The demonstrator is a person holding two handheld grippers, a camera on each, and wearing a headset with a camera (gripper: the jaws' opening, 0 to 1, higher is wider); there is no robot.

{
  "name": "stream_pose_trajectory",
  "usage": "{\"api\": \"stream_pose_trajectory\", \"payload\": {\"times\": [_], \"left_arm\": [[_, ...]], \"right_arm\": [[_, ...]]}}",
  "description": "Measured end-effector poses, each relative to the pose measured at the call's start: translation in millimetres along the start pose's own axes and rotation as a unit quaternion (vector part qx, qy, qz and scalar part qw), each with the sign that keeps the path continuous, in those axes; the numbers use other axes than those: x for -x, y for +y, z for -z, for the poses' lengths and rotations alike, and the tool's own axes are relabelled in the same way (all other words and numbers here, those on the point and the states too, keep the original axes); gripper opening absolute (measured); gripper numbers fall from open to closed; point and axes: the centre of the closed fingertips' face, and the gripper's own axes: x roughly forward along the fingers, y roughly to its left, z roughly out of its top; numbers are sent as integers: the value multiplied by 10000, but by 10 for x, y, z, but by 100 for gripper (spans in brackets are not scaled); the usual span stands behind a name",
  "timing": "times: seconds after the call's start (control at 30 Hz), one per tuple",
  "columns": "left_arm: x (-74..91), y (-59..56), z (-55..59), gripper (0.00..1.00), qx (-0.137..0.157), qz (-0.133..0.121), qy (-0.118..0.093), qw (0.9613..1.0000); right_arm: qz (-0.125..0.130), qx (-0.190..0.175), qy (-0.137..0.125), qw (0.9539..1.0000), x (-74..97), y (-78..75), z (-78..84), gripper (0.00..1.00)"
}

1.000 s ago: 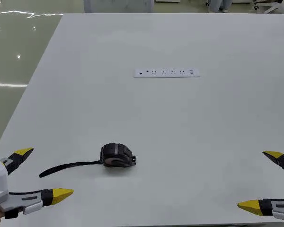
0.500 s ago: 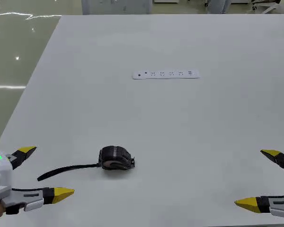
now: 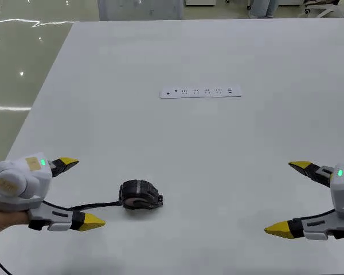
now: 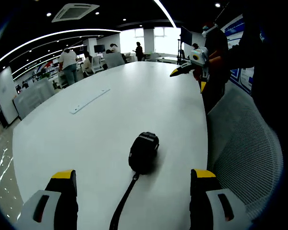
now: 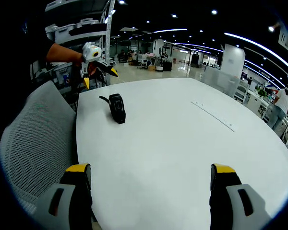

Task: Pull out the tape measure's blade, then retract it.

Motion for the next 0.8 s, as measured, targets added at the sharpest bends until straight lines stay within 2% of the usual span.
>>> {"api": "stream_pose_trajectory", "payload": {"times": [0.1,0.2,0.33,0.43,0.5,0.53,0.57,0.6,0.67,0.73,0.8], "left_arm": [[-122,-20,-52,95,-323,158,143,9992],[-248,-71,-73,88,-502,428,315,9973],[-424,-97,-148,85,-639,594,403,9954],[-550,-129,-194,82,-953,742,562,9911],[-612,-159,-223,80,-1011,829,579,9897],[-657,-195,-218,76,-1175,950,652,9864],[-673,-203,-217,74,-1226,975,671,9854],[-730,-224,-198,71,-1352,1032,784,9823],[-809,-208,-153,64,-1397,1098,882,9801],[-880,-205,-126,56,-1538,1128,1021,9763],[-939,-216,-102,51,-1565,1164,1133,9742]], "right_arm": [[-157,72,-94,9998,-102,66,-140,100],[-344,192,-74,9992,-213,132,-198,100],[-522,332,-96,9980,-345,199,-302,100],[-638,379,-174,9971,-444,216,-408,100],[-708,413,-209,9964,-509,231,-461,100],[-751,477,-204,9958,-559,251,-494,99],[-762,496,-195,9957,-576,257,-504,99],[-818,559,-205,9949,-639,277,-549,99],[-878,569,-228,9942,-702,299,-597,98],[-945,618,-252,9933,-795,332,-646,98],[-1037,684,-241,9920,-885,374,-679,96]]}}
